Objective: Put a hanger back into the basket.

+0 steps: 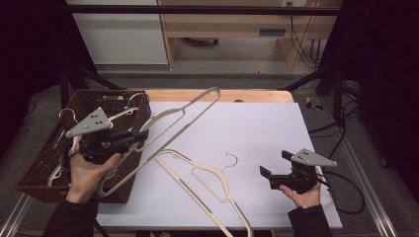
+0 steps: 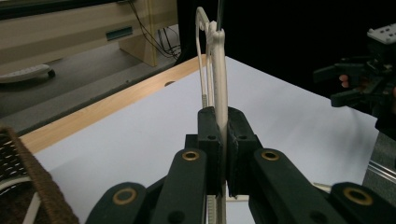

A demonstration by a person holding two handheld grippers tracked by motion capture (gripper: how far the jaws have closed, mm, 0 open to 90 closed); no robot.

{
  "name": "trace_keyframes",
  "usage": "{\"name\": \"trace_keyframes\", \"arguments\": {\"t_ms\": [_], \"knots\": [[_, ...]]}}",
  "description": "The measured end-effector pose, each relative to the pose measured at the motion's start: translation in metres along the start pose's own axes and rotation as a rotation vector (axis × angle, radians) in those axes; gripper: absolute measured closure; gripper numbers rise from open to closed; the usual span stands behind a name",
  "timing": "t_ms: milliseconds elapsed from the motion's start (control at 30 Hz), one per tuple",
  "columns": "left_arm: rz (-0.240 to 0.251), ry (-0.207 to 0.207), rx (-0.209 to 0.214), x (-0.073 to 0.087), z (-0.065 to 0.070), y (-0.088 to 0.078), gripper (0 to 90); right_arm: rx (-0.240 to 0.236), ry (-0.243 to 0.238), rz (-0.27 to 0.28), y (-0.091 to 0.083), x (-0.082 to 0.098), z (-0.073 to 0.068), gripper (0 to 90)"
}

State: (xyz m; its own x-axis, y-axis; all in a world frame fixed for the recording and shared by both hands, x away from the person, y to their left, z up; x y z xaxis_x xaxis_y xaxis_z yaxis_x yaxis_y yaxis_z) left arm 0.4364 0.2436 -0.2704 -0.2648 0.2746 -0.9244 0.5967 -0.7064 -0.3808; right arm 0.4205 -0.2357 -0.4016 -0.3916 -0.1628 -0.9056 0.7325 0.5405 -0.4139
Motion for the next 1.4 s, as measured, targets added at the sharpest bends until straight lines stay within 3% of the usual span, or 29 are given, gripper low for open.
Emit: {"name": "trace_keyframes", "arguments": {"t_ms": [300,467,700,867,1100,1400], "knots": [[0.007,-0.010,-0.089,-0.006,-0.051,-0.021,86.1,-0.001,-0.005,-0.010,0.001,0.000,0.000,3.9],[-0.007,-0.044,-0.129,-0.001,-0.080,-0.032,86.1,-0.002,-0.002,-0.011,0.001,0.000,0.000,3.9],[-0.030,-0.054,-0.187,0.017,-0.114,-0.050,86.0,-0.002,-0.009,-0.019,0.003,0.001,-0.001,4.0],[-0.063,-0.070,-0.226,0.030,-0.130,-0.058,86.0,-0.001,-0.008,-0.016,0.003,0.001,-0.001,4.0],[-0.073,-0.085,-0.221,0.047,-0.149,-0.069,86.0,-0.001,-0.008,-0.024,0.004,0.001,-0.002,3.9],[-0.120,-0.082,-0.231,0.060,-0.162,-0.074,86.0,0.000,-0.016,-0.033,0.006,0.002,-0.002,3.9]]}}
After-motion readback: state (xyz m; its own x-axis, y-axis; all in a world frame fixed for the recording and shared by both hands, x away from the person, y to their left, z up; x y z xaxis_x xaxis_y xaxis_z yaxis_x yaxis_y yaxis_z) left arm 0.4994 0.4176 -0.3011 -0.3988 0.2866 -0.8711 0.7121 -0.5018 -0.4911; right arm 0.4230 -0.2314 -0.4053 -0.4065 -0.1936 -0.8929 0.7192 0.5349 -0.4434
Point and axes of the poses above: each handheld gripper's, and its own axes: y roughly forward along the jaws, x roughly out of its underside, z roughly to its right, the point moved 1 cm from there along y, roughly forward along the jaws
